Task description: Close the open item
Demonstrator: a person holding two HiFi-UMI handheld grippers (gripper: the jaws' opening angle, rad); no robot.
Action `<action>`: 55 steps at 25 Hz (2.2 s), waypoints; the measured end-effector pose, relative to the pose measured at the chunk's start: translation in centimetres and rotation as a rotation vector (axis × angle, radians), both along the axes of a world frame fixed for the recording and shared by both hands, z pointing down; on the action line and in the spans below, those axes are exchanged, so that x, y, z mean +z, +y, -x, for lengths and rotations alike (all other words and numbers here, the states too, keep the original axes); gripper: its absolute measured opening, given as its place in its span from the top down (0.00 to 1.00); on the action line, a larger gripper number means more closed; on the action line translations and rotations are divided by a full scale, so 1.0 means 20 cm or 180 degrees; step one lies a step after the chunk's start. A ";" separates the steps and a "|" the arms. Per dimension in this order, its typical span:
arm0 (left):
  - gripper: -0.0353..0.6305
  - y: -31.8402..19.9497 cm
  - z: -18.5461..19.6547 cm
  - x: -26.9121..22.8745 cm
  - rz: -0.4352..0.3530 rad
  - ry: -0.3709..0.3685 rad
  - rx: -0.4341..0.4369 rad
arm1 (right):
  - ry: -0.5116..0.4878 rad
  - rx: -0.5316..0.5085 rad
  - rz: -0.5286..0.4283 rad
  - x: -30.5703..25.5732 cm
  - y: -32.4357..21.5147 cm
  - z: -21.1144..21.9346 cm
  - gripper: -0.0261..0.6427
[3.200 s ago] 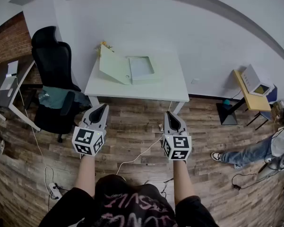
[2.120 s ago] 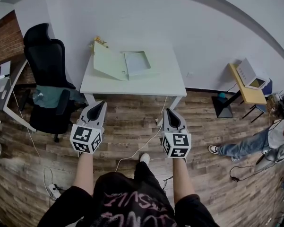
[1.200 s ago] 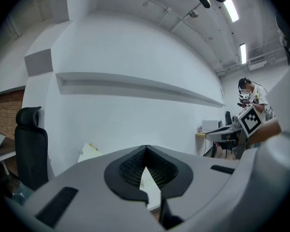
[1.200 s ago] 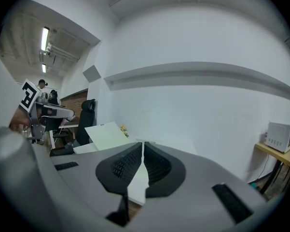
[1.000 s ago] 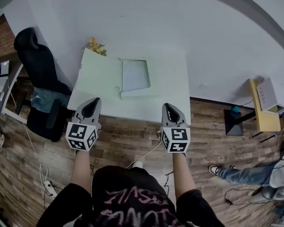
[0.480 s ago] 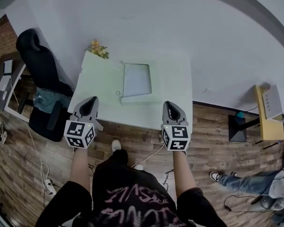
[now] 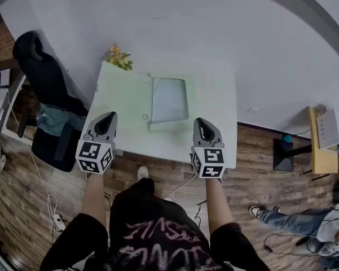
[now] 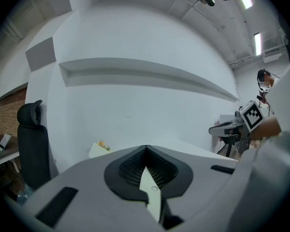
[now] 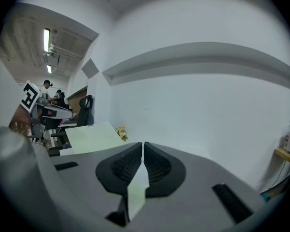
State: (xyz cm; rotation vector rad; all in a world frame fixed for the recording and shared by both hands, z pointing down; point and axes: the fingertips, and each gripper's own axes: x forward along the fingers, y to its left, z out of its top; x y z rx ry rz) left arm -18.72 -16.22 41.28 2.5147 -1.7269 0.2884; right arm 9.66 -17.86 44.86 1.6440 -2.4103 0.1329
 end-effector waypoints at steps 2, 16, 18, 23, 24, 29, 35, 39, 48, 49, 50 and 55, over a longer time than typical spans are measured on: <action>0.93 -0.08 0.07 0.01 0.0016 -0.0010 -0.0021 | 0.0026 -0.0008 0.0027 0.02 -0.08 0.05 0.92; 0.93 -0.53 0.73 0.11 0.0177 -0.0031 -0.0349 | 0.0137 -0.0014 0.0181 0.12 -0.56 0.46 0.92; 0.93 -0.56 0.83 0.16 0.0240 0.0016 -0.0425 | 0.0154 -0.0020 0.0221 0.15 -0.60 0.52 0.92; 0.93 -0.60 0.98 0.34 0.0541 0.0017 -0.0459 | 0.0219 -0.0041 0.0265 0.18 -0.67 0.62 0.92; 0.93 -0.60 0.99 0.37 0.0599 0.0019 -0.0439 | 0.0226 -0.0042 0.0276 0.19 -0.68 0.63 0.92; 0.87 -0.62 0.95 0.57 0.0959 -0.0132 -0.0230 | 0.0267 0.0040 0.0365 0.24 -0.71 0.60 0.92; 0.80 -0.66 0.89 0.63 0.1006 -0.0018 -0.0111 | 0.0258 0.0077 0.0437 0.32 -0.74 0.56 0.92; 0.80 -0.68 0.80 0.54 0.0852 0.0183 0.0055 | 0.0234 0.0086 0.0443 0.32 -0.75 0.52 0.92; 0.82 -0.70 0.48 0.30 0.0481 0.0203 0.0594 | 0.0174 0.0148 0.0370 0.25 -0.76 0.37 0.92; 0.82 -0.71 0.44 0.29 0.0458 0.0197 0.0635 | 0.0168 0.0157 0.0368 0.25 -0.76 0.35 0.92; 0.83 -0.71 0.40 0.28 0.0441 0.0208 0.0672 | 0.0164 0.0167 0.0366 0.25 -0.75 0.33 0.92; 0.83 -0.72 0.19 0.23 0.0386 0.0219 0.0903 | 0.0122 0.0248 0.0364 0.26 -0.72 0.18 0.92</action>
